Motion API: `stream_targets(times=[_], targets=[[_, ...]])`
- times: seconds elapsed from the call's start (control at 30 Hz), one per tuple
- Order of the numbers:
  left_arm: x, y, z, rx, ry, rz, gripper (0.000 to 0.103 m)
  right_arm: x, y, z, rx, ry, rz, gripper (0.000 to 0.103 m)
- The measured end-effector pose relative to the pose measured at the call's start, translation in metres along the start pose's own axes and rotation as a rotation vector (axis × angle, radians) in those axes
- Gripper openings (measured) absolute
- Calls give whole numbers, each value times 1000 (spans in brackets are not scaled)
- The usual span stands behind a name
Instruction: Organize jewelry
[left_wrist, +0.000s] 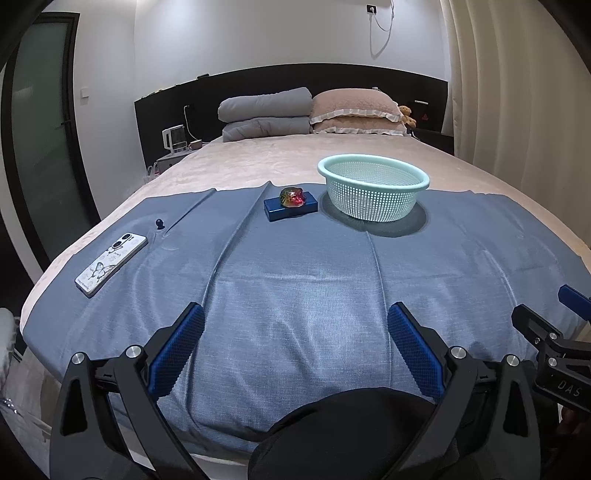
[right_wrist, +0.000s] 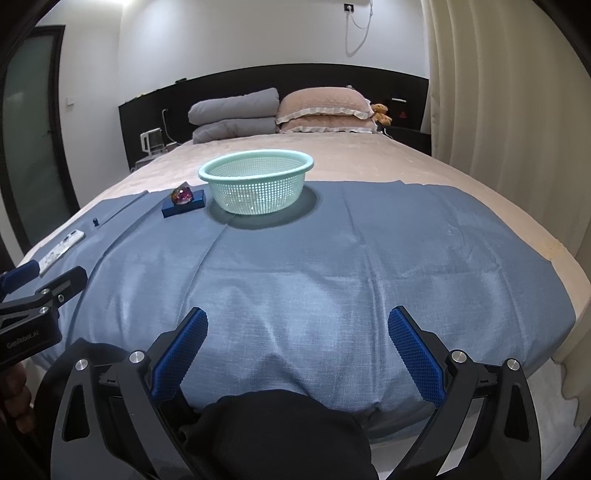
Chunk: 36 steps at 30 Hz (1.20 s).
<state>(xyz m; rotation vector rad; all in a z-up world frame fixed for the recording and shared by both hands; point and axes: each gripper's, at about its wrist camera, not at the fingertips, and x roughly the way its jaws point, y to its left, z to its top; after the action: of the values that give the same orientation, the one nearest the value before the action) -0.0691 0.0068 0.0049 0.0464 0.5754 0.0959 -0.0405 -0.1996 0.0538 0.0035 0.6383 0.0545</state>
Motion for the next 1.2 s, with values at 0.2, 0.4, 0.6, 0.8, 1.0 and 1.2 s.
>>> stream_targets(times=[0.2, 0.4, 0.6, 0.8, 1.0, 1.2], targets=[[1, -1, 0, 4, 2, -1, 97, 1, -1, 0, 2, 3, 6, 94], [3, 0, 0, 0, 10, -6, 97, 1, -1, 1, 0, 6, 4, 94], [3, 2, 0, -2, 10, -9, 97, 1, 1, 0, -5, 0, -4, 94], [4, 2, -1, -9, 15, -13, 97, -2, 0, -1, -6, -9, -4, 94], [5, 2, -1, -11, 25, -18, 97, -2, 0, -1, -6, -11, -6, 94], [7, 5, -1, -26, 34, -29, 97, -2, 0, -1, -5, -10, -6, 94]])
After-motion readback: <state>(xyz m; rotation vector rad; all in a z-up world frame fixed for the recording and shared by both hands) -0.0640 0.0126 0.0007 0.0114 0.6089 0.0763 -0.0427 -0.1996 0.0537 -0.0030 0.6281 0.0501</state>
